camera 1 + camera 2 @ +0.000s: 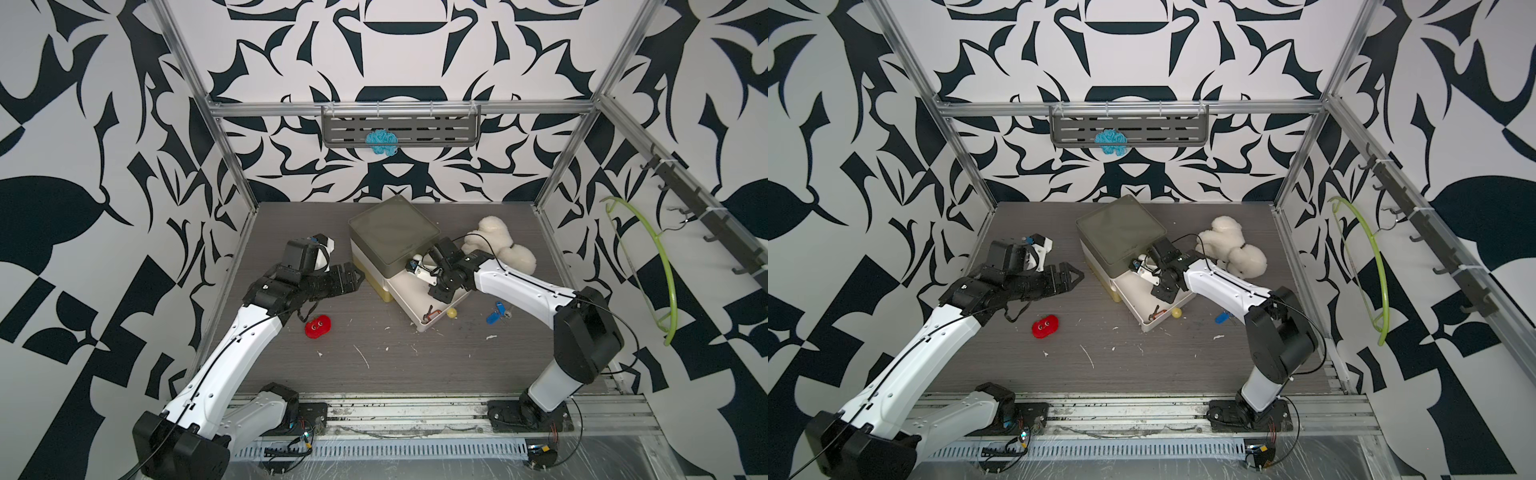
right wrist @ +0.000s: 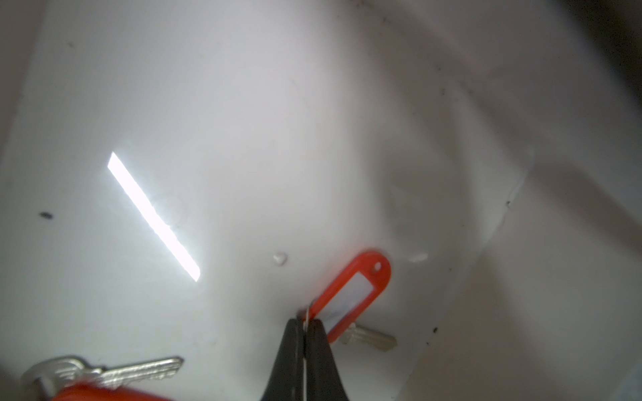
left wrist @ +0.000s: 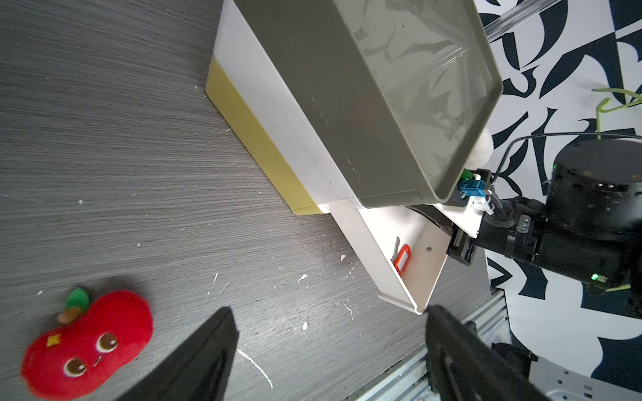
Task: Take the keys out of the drawer
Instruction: Pick up the key from the drawer.
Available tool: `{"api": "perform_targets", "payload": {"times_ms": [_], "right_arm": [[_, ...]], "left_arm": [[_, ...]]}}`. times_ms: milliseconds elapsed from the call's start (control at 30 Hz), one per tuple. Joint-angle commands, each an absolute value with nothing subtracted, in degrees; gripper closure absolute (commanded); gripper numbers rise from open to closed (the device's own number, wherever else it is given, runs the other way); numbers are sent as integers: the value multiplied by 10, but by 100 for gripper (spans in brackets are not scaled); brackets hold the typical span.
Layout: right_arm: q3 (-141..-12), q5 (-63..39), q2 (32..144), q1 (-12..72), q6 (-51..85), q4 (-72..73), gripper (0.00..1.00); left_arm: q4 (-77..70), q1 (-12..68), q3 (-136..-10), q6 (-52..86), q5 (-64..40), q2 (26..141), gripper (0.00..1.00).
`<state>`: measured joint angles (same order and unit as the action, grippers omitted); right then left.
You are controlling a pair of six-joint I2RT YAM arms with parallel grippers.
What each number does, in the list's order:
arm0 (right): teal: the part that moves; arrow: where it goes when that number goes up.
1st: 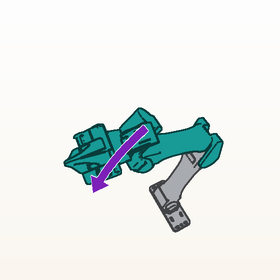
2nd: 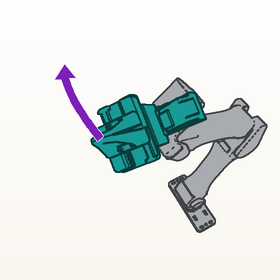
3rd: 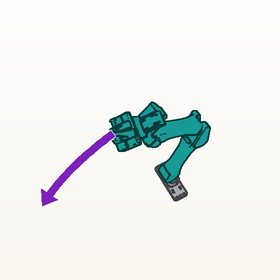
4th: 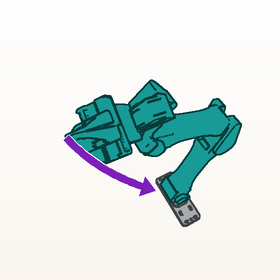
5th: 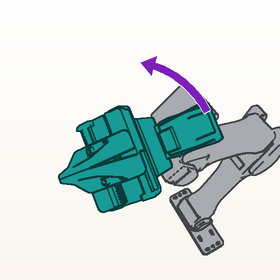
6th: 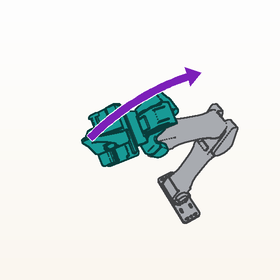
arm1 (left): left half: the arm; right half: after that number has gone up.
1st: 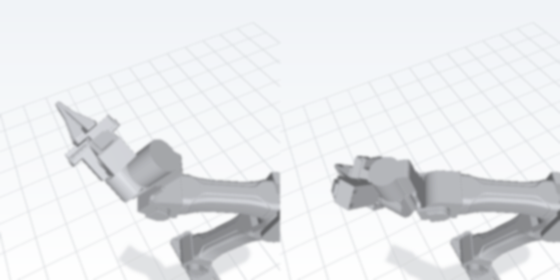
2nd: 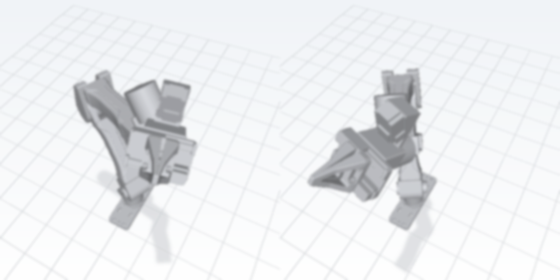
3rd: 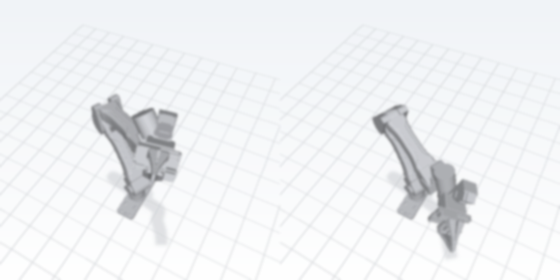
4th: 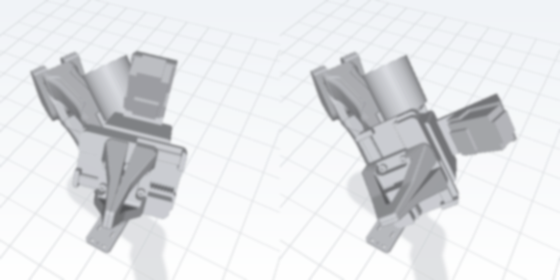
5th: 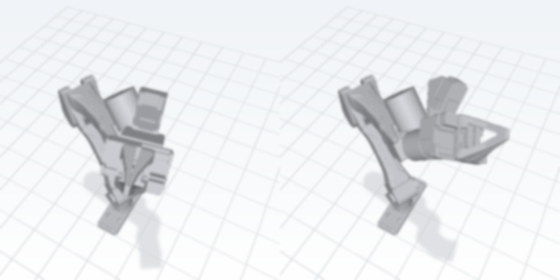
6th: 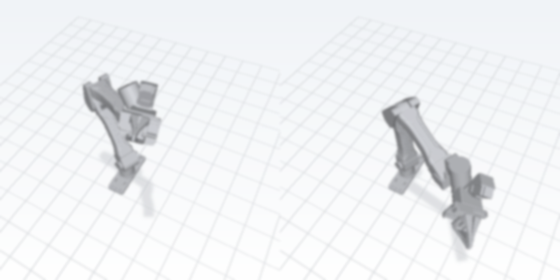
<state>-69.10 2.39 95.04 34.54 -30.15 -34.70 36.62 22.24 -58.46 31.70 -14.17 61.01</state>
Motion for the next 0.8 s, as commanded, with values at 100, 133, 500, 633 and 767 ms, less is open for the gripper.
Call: {"api": "perform_targets", "payload": {"times_ms": [100, 133, 500, 633, 767], "right_arm": [[-687, -30, 896, 334, -245, -334, 100], [-679, -45, 884, 329, -229, -326, 100], [-590, -206, 772, 257, -41, -235, 100], [-563, -244, 727, 231, 50, -195, 100], [-545, -255, 687, 222, 134, -159, 100]], "left_arm": [[355, 221, -577, 321, -144, 611, 10], [354, 221, -577, 322, -144, 611, 10], [333, 221, -579, 324, -164, 613, 10], [317, 221, -579, 324, -175, 613, 10], [288, 221, -574, 329, -199, 618, 10]]}}
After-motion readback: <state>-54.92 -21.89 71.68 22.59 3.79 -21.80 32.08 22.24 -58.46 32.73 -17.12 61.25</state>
